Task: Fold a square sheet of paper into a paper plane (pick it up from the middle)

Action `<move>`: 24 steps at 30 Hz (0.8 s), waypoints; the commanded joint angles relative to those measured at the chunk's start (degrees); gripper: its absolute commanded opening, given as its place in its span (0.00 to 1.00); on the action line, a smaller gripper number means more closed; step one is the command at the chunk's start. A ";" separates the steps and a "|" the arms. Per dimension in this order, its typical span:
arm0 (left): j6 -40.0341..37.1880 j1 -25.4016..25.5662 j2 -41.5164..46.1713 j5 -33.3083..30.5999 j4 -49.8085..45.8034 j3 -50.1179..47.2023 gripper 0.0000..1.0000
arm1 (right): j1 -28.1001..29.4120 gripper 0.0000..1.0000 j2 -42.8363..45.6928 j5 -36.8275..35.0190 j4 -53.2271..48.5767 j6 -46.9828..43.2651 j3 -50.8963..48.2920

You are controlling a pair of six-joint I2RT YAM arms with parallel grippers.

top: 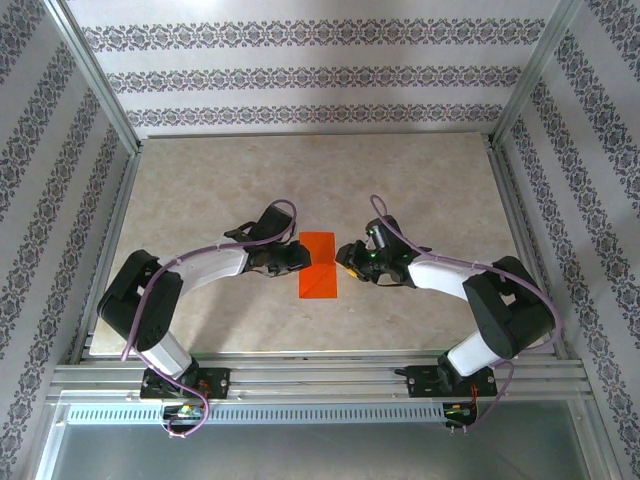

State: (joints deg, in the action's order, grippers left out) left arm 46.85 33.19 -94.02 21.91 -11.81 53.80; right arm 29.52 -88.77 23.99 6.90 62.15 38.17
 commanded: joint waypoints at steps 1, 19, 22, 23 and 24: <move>0.97 -0.45 -2.42 2.90 4.39 1.16 0.22 | 1.48 0.40 -1.89 -1.03 1.84 3.30 0.38; -0.18 -0.98 -8.81 -4.84 -0.16 2.49 0.10 | 3.42 0.42 -3.86 -2.15 1.98 6.46 1.38; 0.91 -1.08 -8.86 -5.64 -0.11 1.83 0.09 | 3.52 0.42 -4.19 -2.54 1.99 6.91 1.79; 1.25 -1.14 -8.88 -5.82 -0.14 1.59 0.09 | 3.57 0.42 -4.45 -2.48 2.07 7.01 1.97; 1.56 -1.20 -8.97 -5.83 -0.23 1.50 0.09 | 3.62 0.42 -4.69 -2.46 2.07 6.95 2.22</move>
State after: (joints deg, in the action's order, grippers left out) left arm 47.05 32.84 -102.41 17.80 -10.22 55.75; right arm 32.51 -92.44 22.92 8.45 67.90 38.70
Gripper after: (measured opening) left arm 0.091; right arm 0.424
